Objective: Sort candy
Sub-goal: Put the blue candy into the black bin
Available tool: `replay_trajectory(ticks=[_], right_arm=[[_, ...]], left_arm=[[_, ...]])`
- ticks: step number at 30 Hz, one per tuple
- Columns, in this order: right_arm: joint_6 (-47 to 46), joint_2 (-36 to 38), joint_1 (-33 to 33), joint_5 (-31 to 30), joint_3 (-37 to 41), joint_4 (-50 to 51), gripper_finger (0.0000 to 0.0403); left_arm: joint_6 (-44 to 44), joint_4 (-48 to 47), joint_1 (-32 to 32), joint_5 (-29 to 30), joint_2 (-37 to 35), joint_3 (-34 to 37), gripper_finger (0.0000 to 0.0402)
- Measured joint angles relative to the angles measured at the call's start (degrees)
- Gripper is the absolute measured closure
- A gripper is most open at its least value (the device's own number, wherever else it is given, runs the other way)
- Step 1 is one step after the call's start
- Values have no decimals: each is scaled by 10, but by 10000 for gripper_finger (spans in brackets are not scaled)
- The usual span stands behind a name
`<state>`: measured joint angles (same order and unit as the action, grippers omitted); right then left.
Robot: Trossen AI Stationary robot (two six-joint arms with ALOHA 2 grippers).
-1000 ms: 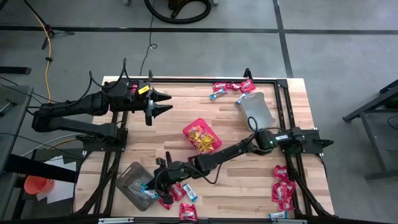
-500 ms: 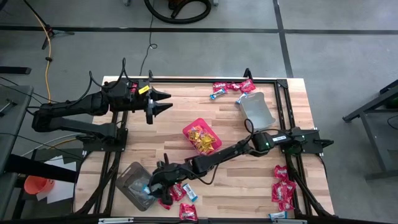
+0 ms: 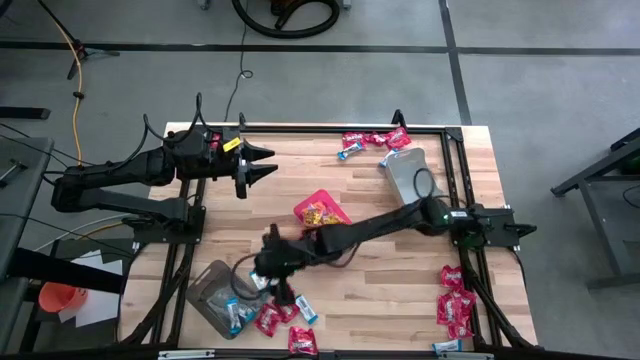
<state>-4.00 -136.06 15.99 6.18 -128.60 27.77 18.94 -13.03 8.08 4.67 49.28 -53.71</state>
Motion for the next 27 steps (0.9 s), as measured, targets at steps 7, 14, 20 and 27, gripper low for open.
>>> replay_trajectory(ticks=[7, 14, 20, 27], right_arm=[[42, 78, -15, -30, 0, 229, 130], [42, 105, -8, -62, 0, 434, 130], [43, 117, 7, -62, 40, 497, 130], [-53, 271, 18, -64, 295, 376, 130]], left_arm=[[54, 0, 0, 1, 0, 0, 183], [59, -4, 1, 21, 3, 0, 183], [60, -41, 0, 17, 3, 0, 183], [59, -63, 0, 15, 3, 0, 183]])
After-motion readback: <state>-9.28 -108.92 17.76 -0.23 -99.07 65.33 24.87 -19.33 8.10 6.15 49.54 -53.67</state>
